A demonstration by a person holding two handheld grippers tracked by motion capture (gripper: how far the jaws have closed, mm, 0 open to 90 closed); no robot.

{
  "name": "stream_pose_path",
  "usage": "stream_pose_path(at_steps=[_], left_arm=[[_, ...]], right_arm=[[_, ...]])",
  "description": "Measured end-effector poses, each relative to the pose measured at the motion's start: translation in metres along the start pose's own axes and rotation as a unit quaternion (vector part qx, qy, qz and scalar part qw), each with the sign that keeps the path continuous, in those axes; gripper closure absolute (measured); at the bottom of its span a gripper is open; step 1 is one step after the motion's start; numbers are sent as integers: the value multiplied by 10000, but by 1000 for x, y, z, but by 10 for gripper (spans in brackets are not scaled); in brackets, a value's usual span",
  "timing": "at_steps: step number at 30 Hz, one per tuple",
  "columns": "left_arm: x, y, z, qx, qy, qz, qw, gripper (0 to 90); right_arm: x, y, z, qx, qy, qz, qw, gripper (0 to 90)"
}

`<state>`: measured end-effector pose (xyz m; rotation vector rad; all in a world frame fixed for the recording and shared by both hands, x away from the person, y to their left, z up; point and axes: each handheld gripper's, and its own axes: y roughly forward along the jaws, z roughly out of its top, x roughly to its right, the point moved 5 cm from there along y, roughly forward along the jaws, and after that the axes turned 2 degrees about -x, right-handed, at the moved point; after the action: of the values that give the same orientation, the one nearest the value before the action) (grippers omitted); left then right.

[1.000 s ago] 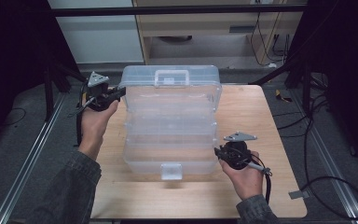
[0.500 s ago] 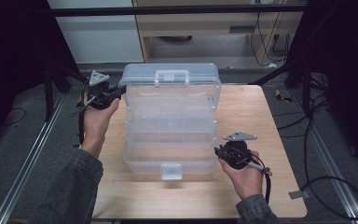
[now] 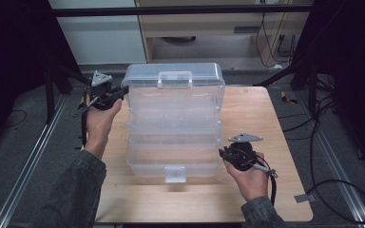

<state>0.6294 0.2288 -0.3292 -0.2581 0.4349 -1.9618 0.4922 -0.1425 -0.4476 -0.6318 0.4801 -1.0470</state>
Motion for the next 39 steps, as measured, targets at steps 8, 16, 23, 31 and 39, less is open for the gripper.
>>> stream_pose_path(at_steps=[8,16,23,31,39], left_arm=[[-1,4,2,-22,-19,41,10000,785],[-3,10,5,-77,33,116,9999,782],[-5,17,7,-74,-39,99,9999,785],[-7,21,8,-96,-69,87,9999,785],[-8,26,10,-121,-74,120,9998,785]], right_arm=[[2,1,1,28,17,9,10000,740],[3,1,1,46,-14,40,10000,737],[3,1,1,38,-17,51,10000,737],[3,1,1,48,-19,63,10000,736],[3,1,1,56,-13,86,9999,735]])
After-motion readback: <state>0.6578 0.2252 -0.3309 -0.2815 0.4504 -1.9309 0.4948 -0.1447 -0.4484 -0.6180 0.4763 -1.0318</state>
